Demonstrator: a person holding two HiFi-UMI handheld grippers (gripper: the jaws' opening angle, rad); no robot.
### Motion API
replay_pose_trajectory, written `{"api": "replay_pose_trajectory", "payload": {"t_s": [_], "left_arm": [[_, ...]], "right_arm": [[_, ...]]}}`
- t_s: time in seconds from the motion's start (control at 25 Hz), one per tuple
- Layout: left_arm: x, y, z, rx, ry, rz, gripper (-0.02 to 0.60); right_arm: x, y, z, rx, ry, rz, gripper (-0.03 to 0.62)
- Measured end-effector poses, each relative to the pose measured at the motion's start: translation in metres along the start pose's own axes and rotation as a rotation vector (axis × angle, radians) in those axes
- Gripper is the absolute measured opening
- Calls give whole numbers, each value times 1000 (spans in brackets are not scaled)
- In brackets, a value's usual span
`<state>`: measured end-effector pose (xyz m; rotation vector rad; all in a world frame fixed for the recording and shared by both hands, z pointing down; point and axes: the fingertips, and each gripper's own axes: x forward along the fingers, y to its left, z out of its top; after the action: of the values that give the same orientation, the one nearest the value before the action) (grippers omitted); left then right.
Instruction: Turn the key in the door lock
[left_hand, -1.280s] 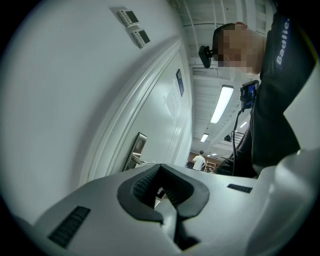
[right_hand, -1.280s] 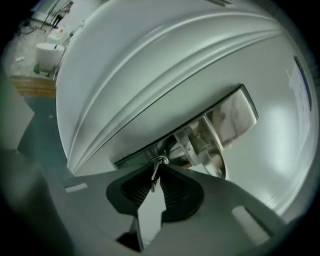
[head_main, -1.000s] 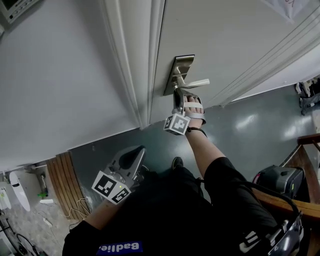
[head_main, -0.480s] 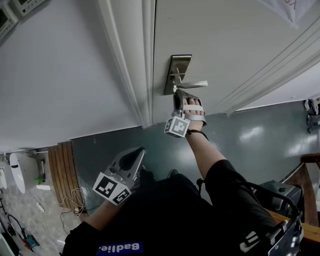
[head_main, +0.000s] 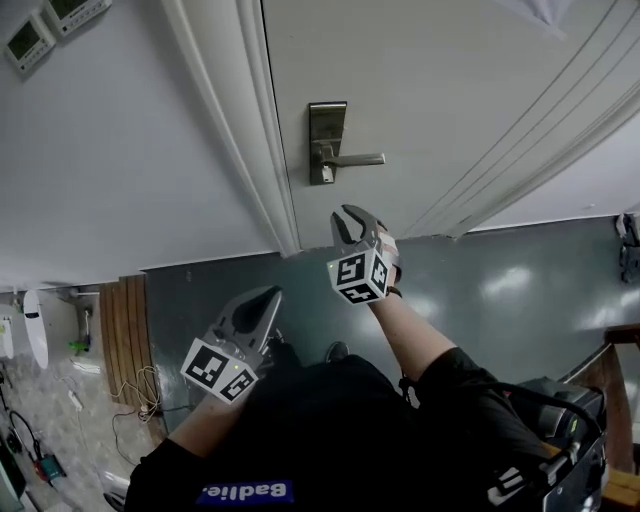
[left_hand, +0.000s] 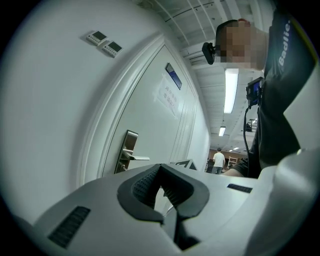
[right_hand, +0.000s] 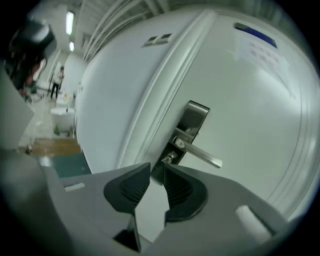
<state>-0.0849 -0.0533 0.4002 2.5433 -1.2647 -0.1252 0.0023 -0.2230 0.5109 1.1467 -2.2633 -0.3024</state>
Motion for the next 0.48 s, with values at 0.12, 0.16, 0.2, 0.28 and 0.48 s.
{"api": "replay_pose_trajectory", "payload": {"t_s": [0.12, 0.16, 0.2, 0.28, 0.48], "left_arm": [[1, -18, -4, -2, -8, 13, -6], [0, -23, -5, -2, -8, 11, -6], [0, -28, -4, 0, -8, 7, -8], [-2, -36, -1, 6, -11, -12, -6], [-16, -44, 5, 6, -24, -73, -6]], "right_arm": [[-35, 10, 8, 291, -95, 130, 73], [-46, 14, 10, 399, -124, 173, 62], [-57, 16, 13, 504, -148, 210, 56], [-77, 22, 19, 680, -181, 267, 51], [-115, 42, 35, 847, -217, 311, 30]]}}
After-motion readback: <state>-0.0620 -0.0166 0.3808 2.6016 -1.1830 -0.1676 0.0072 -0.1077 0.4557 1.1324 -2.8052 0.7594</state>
